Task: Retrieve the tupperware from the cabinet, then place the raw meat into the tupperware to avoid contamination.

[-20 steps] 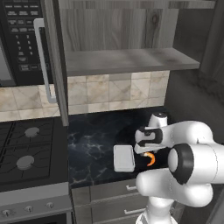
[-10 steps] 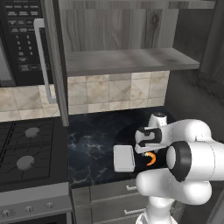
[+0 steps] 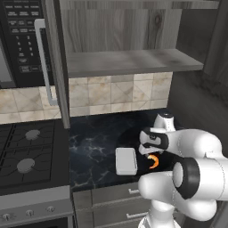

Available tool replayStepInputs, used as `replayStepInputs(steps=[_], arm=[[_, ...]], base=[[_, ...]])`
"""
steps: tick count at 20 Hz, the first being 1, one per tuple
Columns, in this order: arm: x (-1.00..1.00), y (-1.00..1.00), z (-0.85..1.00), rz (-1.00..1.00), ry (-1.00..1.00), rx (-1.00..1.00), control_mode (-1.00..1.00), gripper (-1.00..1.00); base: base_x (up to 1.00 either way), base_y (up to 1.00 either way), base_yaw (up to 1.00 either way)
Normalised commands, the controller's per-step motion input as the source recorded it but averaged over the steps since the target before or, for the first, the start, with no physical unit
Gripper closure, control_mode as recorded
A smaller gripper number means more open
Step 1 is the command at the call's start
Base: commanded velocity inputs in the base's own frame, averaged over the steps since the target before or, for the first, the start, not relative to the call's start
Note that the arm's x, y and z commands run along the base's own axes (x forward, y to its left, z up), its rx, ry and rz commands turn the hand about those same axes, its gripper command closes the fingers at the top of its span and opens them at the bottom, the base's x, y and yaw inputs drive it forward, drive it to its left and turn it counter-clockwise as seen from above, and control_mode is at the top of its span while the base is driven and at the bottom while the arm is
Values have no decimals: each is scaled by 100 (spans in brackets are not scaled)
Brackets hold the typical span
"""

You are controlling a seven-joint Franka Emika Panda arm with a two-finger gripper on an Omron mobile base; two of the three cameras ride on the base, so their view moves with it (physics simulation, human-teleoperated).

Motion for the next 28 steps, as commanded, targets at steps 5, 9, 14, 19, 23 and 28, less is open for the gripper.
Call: replayStepInputs(steps=[5, 9, 14, 19, 23, 28], arm=[[-7, 0, 2, 0, -3, 0, -100, -100], [-7, 0, -2, 0, 0, 0, -100, -100], [-7, 0, -2, 0, 0, 0, -100, -100], [-17, 0, -25, 0, 4, 0, -100, -100], [-12, 0, -21, 0, 2, 0, -100, -100], [-4, 2, -16, 0, 1, 0, -100, -100]], base=[[0, 0, 0], [0, 0, 0], [0, 0, 0], [0, 0, 0], [0, 0, 0], [0, 0, 0]])
